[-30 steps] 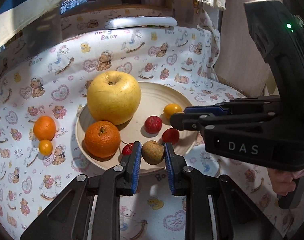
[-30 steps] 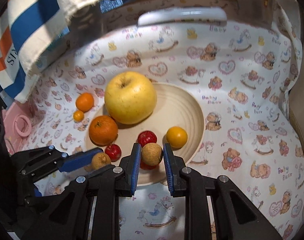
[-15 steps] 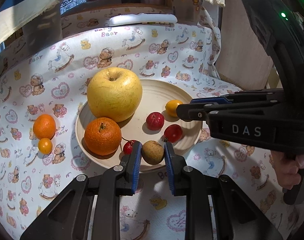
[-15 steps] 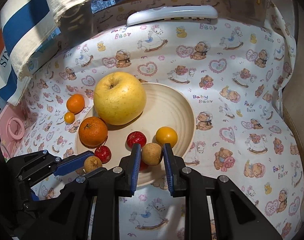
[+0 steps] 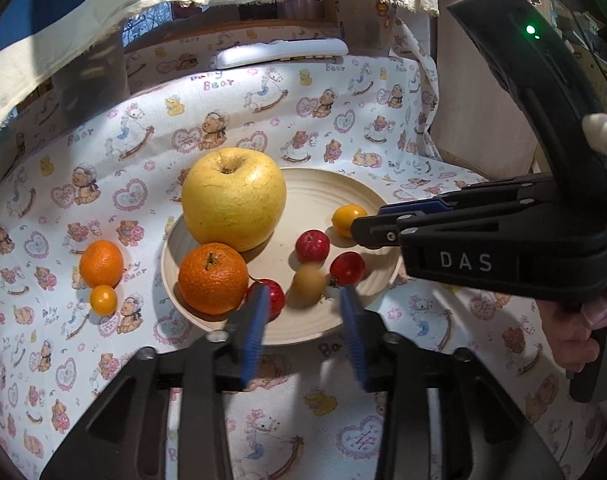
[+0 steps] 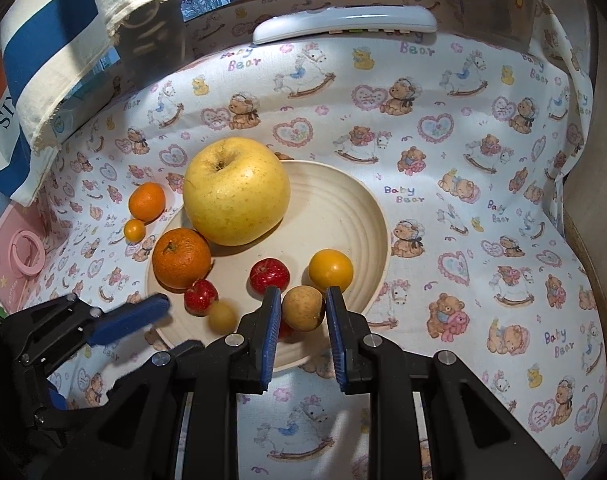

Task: Organize fruits
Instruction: 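Lower and release the golden fruit on the plate with the left tool while the right tool releases the kiwi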

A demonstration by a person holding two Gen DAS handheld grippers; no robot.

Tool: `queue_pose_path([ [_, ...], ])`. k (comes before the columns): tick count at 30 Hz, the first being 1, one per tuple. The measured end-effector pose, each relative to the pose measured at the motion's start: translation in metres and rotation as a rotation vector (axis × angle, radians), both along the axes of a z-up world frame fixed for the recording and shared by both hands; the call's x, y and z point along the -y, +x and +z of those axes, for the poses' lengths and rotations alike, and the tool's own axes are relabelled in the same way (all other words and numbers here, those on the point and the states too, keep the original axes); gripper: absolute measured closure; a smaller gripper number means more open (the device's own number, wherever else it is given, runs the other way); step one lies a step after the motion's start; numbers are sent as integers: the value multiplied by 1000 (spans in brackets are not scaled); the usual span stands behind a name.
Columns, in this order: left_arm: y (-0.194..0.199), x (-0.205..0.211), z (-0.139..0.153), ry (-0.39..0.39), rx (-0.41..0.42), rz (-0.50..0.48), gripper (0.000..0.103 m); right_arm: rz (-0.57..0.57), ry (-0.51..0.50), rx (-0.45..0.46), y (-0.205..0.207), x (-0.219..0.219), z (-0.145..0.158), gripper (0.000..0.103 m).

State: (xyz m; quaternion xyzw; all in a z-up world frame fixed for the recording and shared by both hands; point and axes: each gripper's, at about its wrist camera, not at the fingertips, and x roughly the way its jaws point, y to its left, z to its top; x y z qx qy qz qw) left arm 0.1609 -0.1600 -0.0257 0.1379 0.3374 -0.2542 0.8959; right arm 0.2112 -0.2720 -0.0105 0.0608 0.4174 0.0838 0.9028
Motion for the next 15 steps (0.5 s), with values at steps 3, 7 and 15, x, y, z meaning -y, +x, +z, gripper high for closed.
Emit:
queue_pose_path([
  [3, 1, -4, 4, -8, 11, 20, 48, -11, 17, 5, -1, 4, 2, 79],
  [7, 2, -13, 8, -8, 57, 80, 31, -34, 18, 33, -3, 7, 7, 70],
  [15, 0, -28, 25, -47, 119, 127, 29, -65, 3, 90, -9, 11, 19, 55],
])
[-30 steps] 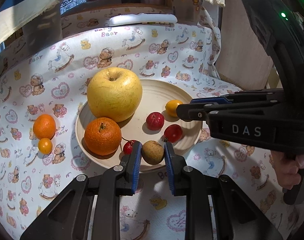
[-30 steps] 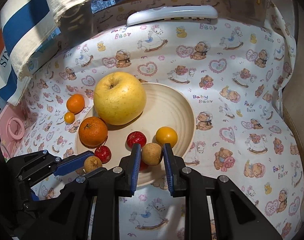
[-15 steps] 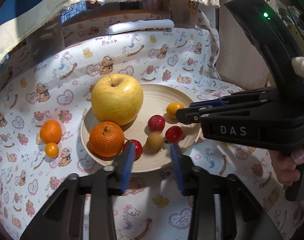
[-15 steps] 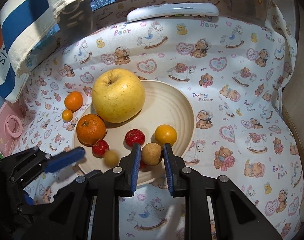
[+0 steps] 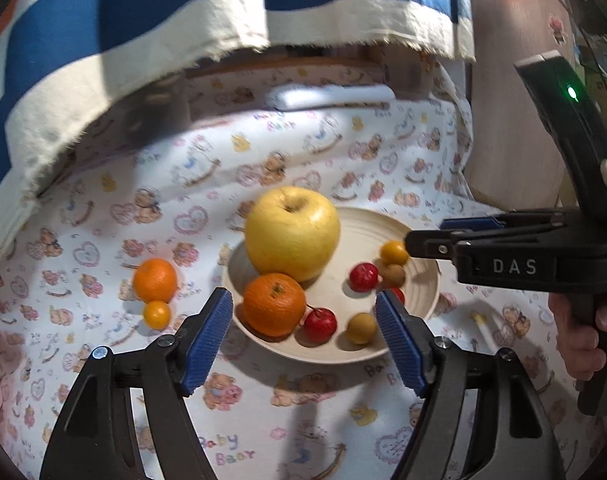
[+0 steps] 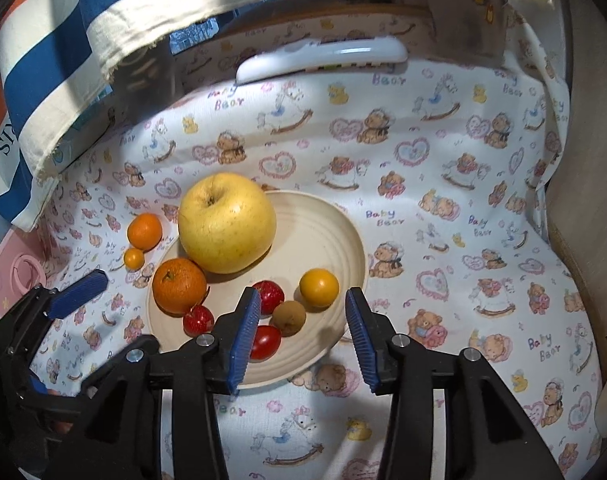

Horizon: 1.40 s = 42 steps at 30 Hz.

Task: Organize fruits
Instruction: 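Lower and release the golden fruit on the plate with the left tool while the right tool releases the kiwi, then move the open left tool to the small orange on the cloth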

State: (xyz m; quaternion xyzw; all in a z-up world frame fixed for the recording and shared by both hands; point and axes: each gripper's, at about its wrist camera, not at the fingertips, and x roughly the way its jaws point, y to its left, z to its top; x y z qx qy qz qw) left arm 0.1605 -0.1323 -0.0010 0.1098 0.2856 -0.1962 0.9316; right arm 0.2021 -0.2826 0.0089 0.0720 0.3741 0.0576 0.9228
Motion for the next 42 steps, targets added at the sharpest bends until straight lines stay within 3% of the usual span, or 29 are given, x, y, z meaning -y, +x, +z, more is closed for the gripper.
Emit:
queue_pose_path([
  [2, 0, -5, 4, -8, 30, 28, 27, -15, -16, 24, -2, 0, 3, 46],
  [6, -3, -19, 15, -64, 84, 55, 19, -38, -24, 76, -6, 3, 10, 40],
  [8, -7, -26, 22, -98, 127, 70, 8, -47, -20, 99, -8, 4, 12, 14],
  [9, -9, -30, 25, -114, 151, 81, 2, -57, -28, 106, -8, 3, 12, 11],
  [12, -11, -37, 32, -142, 189, 93, 1, -77, -64, 115, -7, 2, 12, 11],
  [22, -4, -45, 23, -94, 209, 124, 1, -88, -88, 139, -7, 0, 10, 11],
  [28, 7, -66, 30, -147, 169, 184, 1, -90, -82, 154, -8, 1, 11, 11],
  [32, 21, -81, 38, -99, 81, 278, 1, -82, -70, 166, -10, 0, 13, 11],
  [35, 24, -105, 41, -183, 56, 290, 1, -76, -73, 170, -10, -2, 13, 11],
  [38, 31, -122, 40, -234, 19, 295, 7, -75, -90, 171, -10, -5, 11, 11],
  [42, 49, -134, 22, -283, -70, 290, 30, -67, -95, 164, -8, -7, 7, 11],
])
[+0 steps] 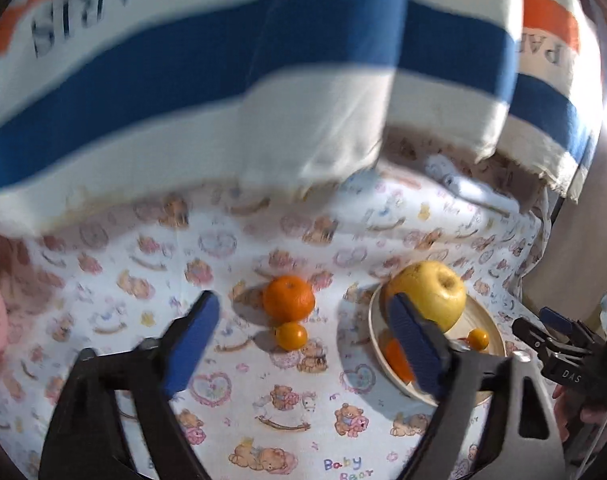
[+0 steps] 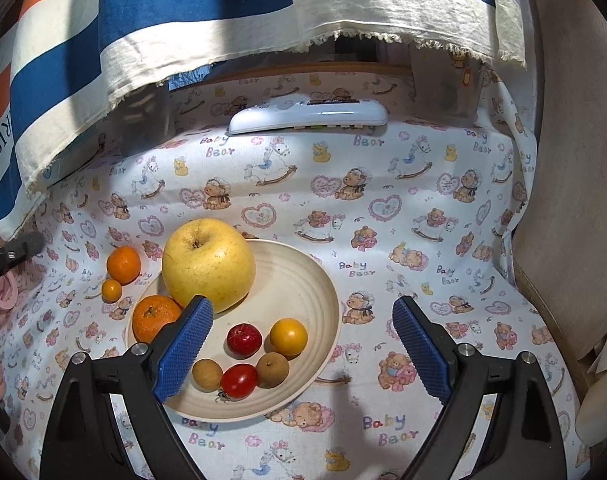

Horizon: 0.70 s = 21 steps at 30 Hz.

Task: Organize fruits
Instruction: 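Move the open left tool to the small orange on the cloth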

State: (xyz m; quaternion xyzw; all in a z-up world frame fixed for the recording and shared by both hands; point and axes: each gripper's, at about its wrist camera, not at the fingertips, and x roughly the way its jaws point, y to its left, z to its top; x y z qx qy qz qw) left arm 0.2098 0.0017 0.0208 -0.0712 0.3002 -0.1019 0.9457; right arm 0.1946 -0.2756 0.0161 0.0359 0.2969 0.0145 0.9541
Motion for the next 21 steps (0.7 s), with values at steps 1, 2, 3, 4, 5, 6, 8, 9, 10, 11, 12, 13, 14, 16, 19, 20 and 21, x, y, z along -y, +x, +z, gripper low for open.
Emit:
queue_pose_path([
  [1, 6, -1, -7, -9, -29, -8, 35, 3, -1, -2, 0, -1, -1, 11],
  [2, 10, -2, -12, -14, -45, -10, 44, 8, -2, -5, 1, -2, -2, 11],
  [3, 15, -2, -19, -10, -61, -6, 45, 12, -4, -7, 1, -3, -3, 11],
  [4, 19, -1, -26, -1, -78, -4, 45, 15, -8, -9, 1, -4, -4, 11],
  [5, 23, 0, -32, 3, -101, -12, 45, 17, -14, -10, 2, -5, -4, 11],
  [6, 26, 1, -38, -1, -122, -26, 46, 16, -20, -10, 2, -6, -5, 11],
  [8, 33, 4, -49, -22, -170, -62, 46, 12, -24, -5, 2, -6, -5, 11],
  [9, 36, 6, -53, -28, -187, -70, 46, 10, -22, -1, 2, -5, -5, 11],
  [10, 38, 7, -56, -30, -203, -70, 49, 8, -20, 3, 1, -4, -4, 11],
  [11, 39, 9, -59, -29, -214, -70, 51, 8, -17, 9, 1, -4, -4, 11],
  [12, 40, 10, -61, -26, -222, -73, 55, 11, -14, 15, 0, -4, -3, 11],
  [13, 41, 11, -63, -22, -227, -76, 58, 15, -12, 20, -1, -5, -3, 15],
  [14, 42, 12, -64, -19, -228, -76, 58, 22, -14, 23, -2, -6, -2, 21],
  [16, 44, 15, -65, -9, -232, -65, 64, 38, -27, 19, -2, -10, -3, 27],
  [19, 49, 17, -68, 14, -231, -32, 66, 62, -43, 9, -1, -18, -6, 29],
  [20, 50, 18, -70, 19, -231, -17, 66, 68, -48, 6, -1, -20, -6, 29],
  [21, 52, 19, -72, 19, -233, -14, 66, 76, -54, 5, -2, -22, -7, 29],
])
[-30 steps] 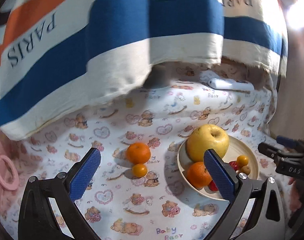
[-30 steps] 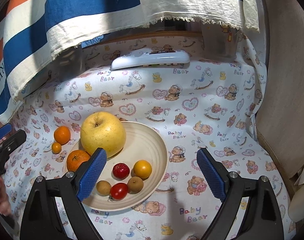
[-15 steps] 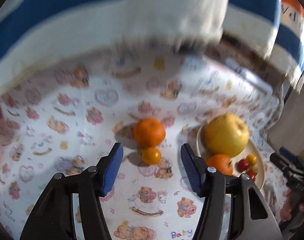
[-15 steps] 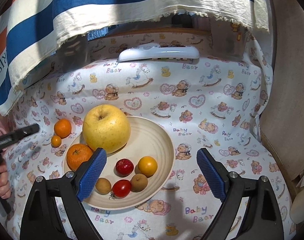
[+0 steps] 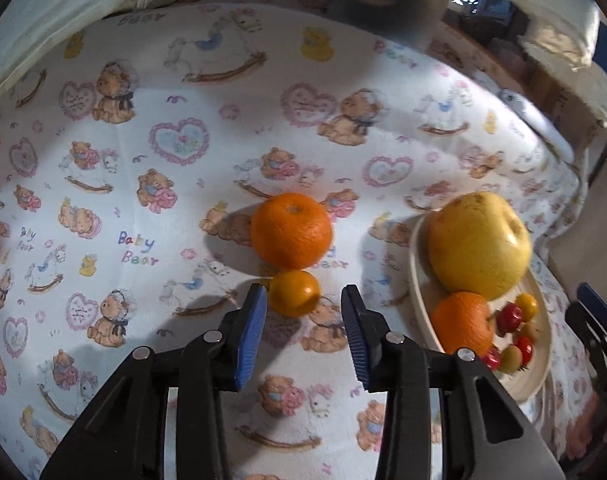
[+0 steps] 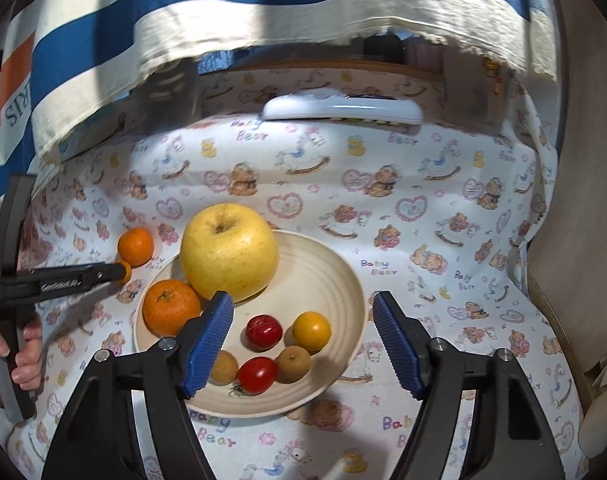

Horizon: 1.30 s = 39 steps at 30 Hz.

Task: Organize fruits
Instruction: 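Move the open left tool to the small orange on the cloth, then close the left tool on the small orange and lift it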

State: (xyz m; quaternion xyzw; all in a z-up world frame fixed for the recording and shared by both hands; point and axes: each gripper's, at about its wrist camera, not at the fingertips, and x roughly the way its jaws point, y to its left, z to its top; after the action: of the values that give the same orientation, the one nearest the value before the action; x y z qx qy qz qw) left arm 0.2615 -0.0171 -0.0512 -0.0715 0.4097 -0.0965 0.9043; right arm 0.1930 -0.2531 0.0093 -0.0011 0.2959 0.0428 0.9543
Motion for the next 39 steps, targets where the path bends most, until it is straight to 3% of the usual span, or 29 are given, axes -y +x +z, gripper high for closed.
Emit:
queue_pose_path([
  [2, 1, 1, -4, 6, -9, -2, 67, 10, -9, 2, -1, -3, 0, 29],
  [4, 1, 0, -6, 19, -6, 5, 76, 16, -17, 9, -3, -5, 0, 30],
  [10, -9, -7, -1, 16, -30, 22, 77, 5, -31, 21, -4, -4, 3, 30],
  [19, -41, -8, 19, 144, -70, 28, 77, -5, 21, -16, -1, 4, 0, 30],
  [24, -38, -16, 11, 147, -116, 37, 82, -15, 9, 2, -3, 5, 2, 30],
  [31, -33, -12, 9, 163, -107, 41, 81, -7, 9, -13, -1, 3, 0, 30],
  [34, -29, -4, 5, 178, -106, 29, 73, -8, 7, -13, -1, 2, 0, 30],
  [39, -20, 1, -10, 199, -144, 18, 73, -11, 7, -18, -1, 2, -1, 30],
])
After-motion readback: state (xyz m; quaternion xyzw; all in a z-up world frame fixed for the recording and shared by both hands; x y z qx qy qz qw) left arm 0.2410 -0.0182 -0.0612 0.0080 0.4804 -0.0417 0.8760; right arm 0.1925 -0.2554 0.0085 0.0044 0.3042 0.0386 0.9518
